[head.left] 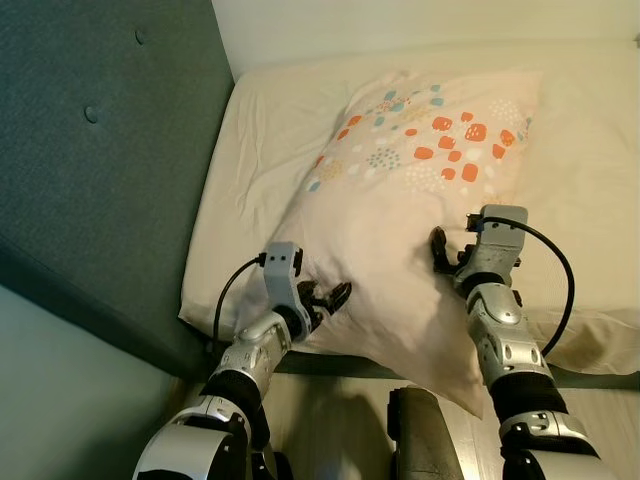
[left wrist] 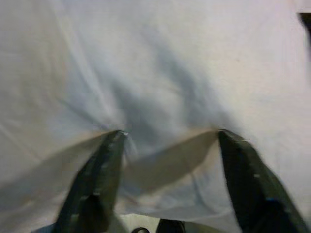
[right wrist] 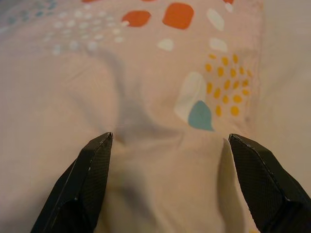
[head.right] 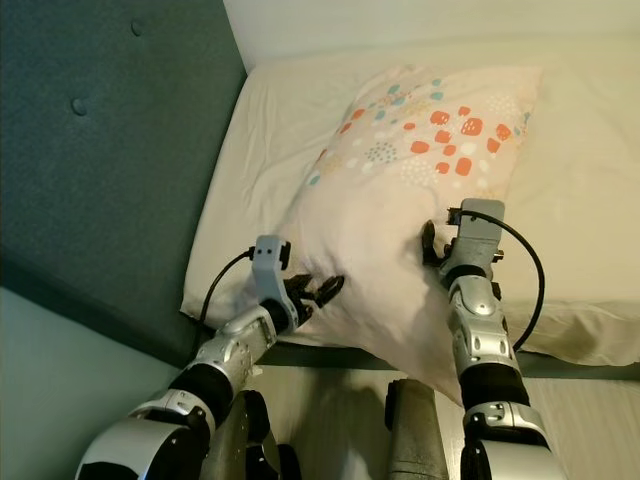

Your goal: Clean up the room

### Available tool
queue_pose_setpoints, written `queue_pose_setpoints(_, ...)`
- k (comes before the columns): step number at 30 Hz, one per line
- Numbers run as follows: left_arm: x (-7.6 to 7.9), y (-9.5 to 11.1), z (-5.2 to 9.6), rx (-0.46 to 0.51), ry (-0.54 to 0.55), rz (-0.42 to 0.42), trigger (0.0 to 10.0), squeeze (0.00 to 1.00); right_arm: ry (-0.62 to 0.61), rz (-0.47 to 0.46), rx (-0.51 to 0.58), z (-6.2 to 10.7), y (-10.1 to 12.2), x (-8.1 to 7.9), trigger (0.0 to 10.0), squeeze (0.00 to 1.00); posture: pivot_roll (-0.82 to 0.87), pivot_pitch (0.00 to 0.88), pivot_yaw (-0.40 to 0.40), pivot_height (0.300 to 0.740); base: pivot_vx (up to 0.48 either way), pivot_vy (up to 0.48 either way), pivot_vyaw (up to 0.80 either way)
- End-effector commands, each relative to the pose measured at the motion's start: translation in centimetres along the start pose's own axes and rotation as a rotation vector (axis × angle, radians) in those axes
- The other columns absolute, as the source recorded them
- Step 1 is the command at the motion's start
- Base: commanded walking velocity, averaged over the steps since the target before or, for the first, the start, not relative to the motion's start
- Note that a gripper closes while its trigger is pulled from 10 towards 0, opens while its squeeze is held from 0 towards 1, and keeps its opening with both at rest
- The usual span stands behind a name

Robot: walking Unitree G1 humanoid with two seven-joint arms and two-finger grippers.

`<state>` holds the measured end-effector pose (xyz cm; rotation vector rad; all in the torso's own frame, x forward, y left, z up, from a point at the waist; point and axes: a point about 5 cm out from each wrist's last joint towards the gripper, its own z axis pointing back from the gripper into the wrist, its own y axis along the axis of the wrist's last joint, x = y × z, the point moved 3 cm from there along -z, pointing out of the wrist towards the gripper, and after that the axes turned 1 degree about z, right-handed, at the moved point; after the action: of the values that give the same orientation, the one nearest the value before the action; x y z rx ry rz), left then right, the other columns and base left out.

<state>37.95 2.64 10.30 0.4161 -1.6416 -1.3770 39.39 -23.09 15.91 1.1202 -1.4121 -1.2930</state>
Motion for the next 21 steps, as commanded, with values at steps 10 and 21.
queue_pose_setpoints(10,2.9,-3.3,-0.3,-0.081,-0.1,0.028,0.0,0.0,-0.007,0.013,-0.046,0.4,-1.1,0.0,10.0,0.0,-0.17,0.363,0.13,0.598,0.0,0.0,0.0)
queue_pose_setpoints(21,2.4,-3.6,0.1,-0.082,-0.081,0.013,0.0,0.0,-0.02,0.026,-0.048,0.2,-0.9,0.2,10.0,0.0,-0.16,0.359,0.125,0.598,0.0,0.0,0.0)
